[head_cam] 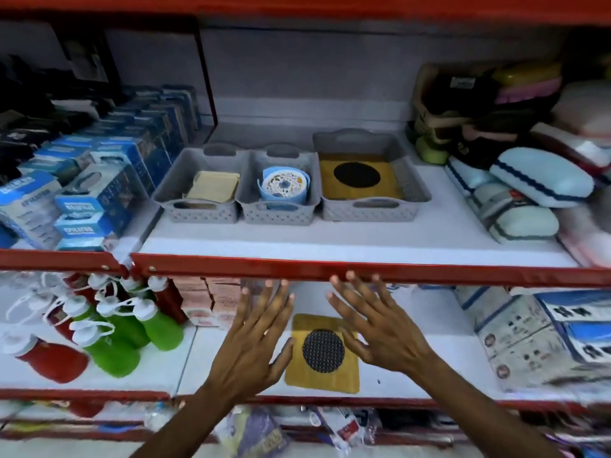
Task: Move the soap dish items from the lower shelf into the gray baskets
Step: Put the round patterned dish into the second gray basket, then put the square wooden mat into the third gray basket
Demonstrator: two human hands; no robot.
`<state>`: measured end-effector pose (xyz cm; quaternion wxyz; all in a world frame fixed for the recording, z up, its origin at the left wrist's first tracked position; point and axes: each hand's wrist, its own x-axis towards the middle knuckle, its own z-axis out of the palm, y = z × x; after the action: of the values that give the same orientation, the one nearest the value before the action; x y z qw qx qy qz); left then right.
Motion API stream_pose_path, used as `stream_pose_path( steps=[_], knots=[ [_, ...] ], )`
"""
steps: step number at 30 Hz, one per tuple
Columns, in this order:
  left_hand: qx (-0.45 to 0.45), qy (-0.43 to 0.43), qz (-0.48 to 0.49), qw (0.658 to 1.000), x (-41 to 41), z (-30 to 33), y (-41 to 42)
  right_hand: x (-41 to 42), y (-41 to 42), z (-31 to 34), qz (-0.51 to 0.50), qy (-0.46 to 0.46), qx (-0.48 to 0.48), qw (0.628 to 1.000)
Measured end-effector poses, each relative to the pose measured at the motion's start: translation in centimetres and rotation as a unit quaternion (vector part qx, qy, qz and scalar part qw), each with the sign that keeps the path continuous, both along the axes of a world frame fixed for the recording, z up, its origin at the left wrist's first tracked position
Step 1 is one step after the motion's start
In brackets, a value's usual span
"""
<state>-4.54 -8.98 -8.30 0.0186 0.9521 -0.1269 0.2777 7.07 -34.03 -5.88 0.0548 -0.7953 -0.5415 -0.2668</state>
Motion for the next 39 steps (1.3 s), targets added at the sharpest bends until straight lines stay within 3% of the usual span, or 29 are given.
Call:
stream_pose_path(
  steps=[5, 9, 14, 20, 26, 29, 31, 39],
  knots=[
    [-0.075, 0.184, 0.029, 0.98, 0.3, -6.4, -2.3, -1.9, -1.5, -7.2, -0.093, 0.19, -0.09, 0.973],
    [-0.131, 0.379, 0.121, 0.908, 1.6, -10.6, -4.1, -2.4, -1.4, -12.2, -0.238, 0.356, -0.131, 0.894],
    [-0.179, 0.448, 0.189, 0.855, 4.0, -11.4, -5.9, -2.3, -0.2, -14.7, -0.331, 0.455, -0.116, 0.818],
    [-0.284, 0.401, 0.229, 0.84, 5.1, -10.4, -6.3, -2.5, 1.0, -14.2, -0.349, 0.533, 0.034, 0.77],
    [-0.481, 0.25, 0.287, 0.79, 4.1, -7.9, -5.9, -3.1, 1.0, -12.0, -0.343, 0.563, 0.279, 0.698],
    [-0.538, 0.175, 0.288, 0.773, 2.6, -6.1, -5.7, -4.0, 0.7, -10.4, -0.312, 0.553, 0.389, 0.667],
    [-0.561, 0.126, 0.277, 0.77, 1.4, -4.9, -5.6, -4.7, 0.3, -9.1, -0.29, 0.531, 0.433, 0.668],
    [-0.646, -0.003, 0.15, 0.749, -1.5, 1.5, -4.3, -6.2, -0.4, -1.5, -0.168, 0.39, 0.521, 0.74]
  ],
)
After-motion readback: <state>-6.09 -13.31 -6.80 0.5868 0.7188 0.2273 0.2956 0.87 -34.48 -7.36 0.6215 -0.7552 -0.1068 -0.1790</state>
